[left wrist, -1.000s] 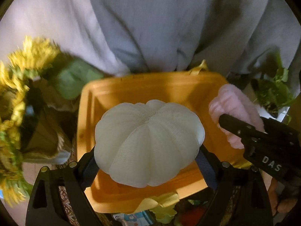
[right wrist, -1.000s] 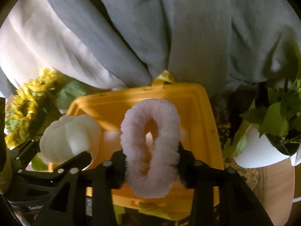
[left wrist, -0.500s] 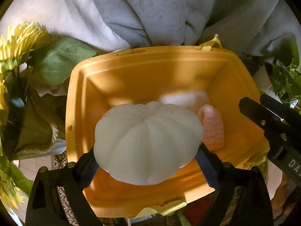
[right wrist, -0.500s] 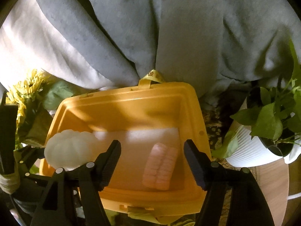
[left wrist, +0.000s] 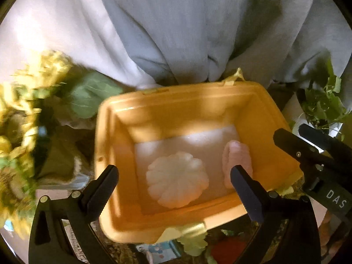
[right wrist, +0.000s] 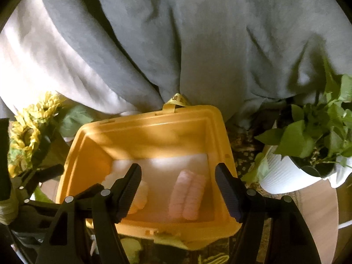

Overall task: Organize soft objects
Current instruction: 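Lower both plushes into the crate and open both tools, then move the left tool to the Mickey plush while the right tool approaches the red pompom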

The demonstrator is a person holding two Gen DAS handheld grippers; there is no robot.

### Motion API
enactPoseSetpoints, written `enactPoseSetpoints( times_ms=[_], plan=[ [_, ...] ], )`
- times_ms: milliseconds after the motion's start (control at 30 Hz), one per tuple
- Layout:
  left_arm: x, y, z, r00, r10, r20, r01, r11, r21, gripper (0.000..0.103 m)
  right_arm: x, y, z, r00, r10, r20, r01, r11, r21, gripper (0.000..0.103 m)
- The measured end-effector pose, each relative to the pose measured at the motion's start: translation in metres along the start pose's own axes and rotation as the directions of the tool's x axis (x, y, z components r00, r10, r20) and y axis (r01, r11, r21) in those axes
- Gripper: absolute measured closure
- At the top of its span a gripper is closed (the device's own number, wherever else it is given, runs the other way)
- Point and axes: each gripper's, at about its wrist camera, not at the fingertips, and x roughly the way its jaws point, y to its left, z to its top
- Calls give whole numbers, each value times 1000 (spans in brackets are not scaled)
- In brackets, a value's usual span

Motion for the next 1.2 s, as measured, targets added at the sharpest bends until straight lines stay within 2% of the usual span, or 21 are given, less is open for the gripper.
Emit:
enactPoseSetpoints(
  times_ms=[100,200,233,300,367,467,600,800,900,1133,1200],
  plan=[
    [-29,2,-15,995,53,80,-53,999,-1,0,-13,2,-7,1000,-4,26,5,1000,-8,33],
    [-55,3,-31,982,89,169,-90,996,-2,0,-32,4,-18,998,-2,63,3,1000,-7,32],
    [-65,4,-38,974,104,202,-104,995,-11,0,-37,4,-21,997,4,74,-4,1000,-6,25],
    [-79,5,-50,959,123,254,-122,992,-22,0,-48,6,-28,995,8,95,-7,1000,-8,19],
    [-97,6,-65,934,139,330,-133,990,-40,0,-60,9,-37,992,12,125,-11,1000,-11,18],
    [-115,5,-86,911,152,384,-144,988,-49,0,-75,15,-51,988,25,155,-20,999,-36,18],
    [-129,7,-111,913,159,376,-144,987,-69,0,-92,23,-73,982,46,181,-38,998,-48,16],
    [-141,11,-154,910,187,369,-146,980,-136,0,-106,35,-104,981,86,176,-75,995,-70,15],
    [-140,11,-172,910,218,353,-183,974,-131,0,-111,38,-119,979,102,174,-91,993,-71,15],
    [-142,11,-215,882,317,349,-281,948,-153,0,-112,42,-150,983,102,155,-87,991,-102,15],
    [-142,11,-224,881,322,346,-285,946,-154,0,-111,43,-158,983,111,147,-96,990,-105,15]
  ],
)
